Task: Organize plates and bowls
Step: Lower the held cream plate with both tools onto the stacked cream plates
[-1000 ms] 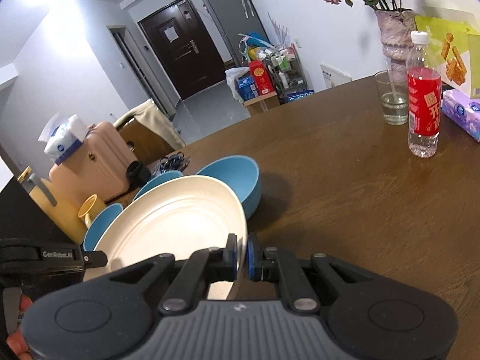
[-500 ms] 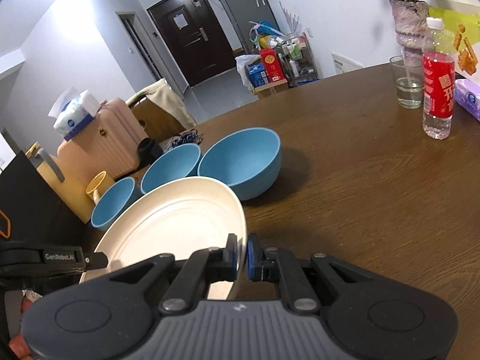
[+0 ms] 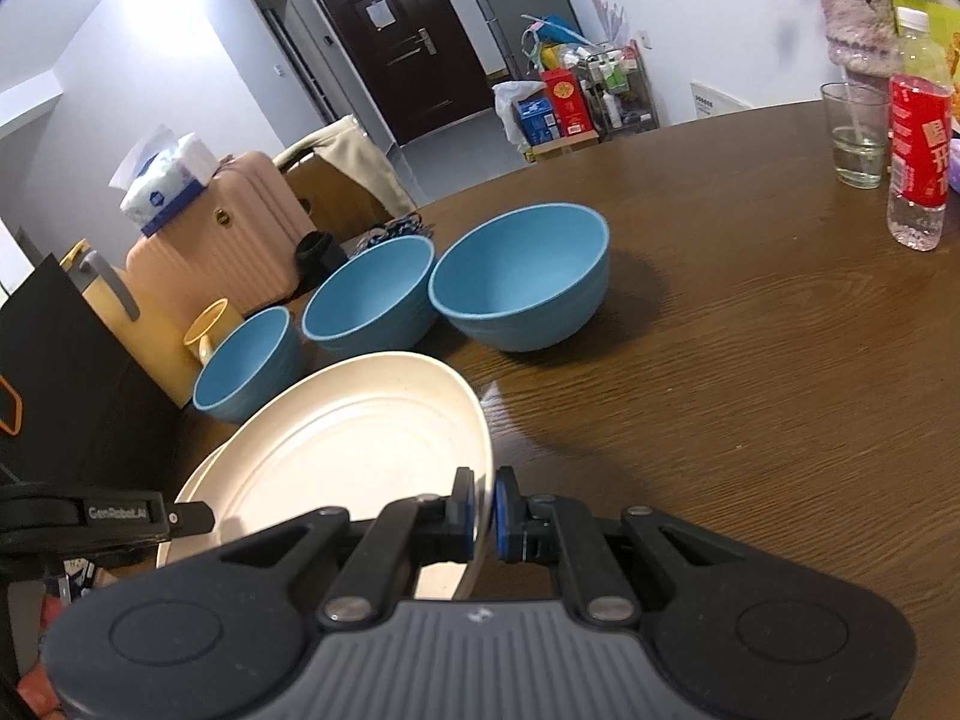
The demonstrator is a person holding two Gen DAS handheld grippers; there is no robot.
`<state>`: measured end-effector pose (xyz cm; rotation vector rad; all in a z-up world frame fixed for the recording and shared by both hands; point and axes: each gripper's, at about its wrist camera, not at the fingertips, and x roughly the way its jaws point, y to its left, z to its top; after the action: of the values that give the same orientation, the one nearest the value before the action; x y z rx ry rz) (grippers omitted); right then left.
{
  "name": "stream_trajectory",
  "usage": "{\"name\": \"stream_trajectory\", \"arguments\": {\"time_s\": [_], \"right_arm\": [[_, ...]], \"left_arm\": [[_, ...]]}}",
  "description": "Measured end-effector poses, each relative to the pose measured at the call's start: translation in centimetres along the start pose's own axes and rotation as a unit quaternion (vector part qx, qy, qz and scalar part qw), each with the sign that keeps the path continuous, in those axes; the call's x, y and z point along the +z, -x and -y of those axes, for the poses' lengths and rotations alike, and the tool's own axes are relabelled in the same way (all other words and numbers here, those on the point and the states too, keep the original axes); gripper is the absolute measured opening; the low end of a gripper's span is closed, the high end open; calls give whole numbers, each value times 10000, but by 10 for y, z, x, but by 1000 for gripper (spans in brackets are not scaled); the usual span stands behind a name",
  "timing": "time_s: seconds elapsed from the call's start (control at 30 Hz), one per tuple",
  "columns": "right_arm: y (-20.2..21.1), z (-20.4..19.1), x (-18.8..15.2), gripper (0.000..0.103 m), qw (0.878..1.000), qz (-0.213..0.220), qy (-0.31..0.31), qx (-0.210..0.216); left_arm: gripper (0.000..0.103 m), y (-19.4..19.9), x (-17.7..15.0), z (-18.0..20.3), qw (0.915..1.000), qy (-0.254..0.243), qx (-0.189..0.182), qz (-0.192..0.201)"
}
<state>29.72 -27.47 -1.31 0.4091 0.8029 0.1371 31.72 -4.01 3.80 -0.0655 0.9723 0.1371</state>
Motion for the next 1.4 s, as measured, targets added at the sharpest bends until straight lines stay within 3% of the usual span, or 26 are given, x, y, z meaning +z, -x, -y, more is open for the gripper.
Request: {"name": "stream_trajectory", "arguments": {"time_s": [0.9,1.4], "right_arm": [[-65,-81,-16,7,9983,-300,445,209],[-101,-133,-14,7,9967,-232,700,350]], "left_arm": [[13,-41,5,-96,9982,573,159,-109],[14,-58,21,-152,9962,856,145,79]]}}
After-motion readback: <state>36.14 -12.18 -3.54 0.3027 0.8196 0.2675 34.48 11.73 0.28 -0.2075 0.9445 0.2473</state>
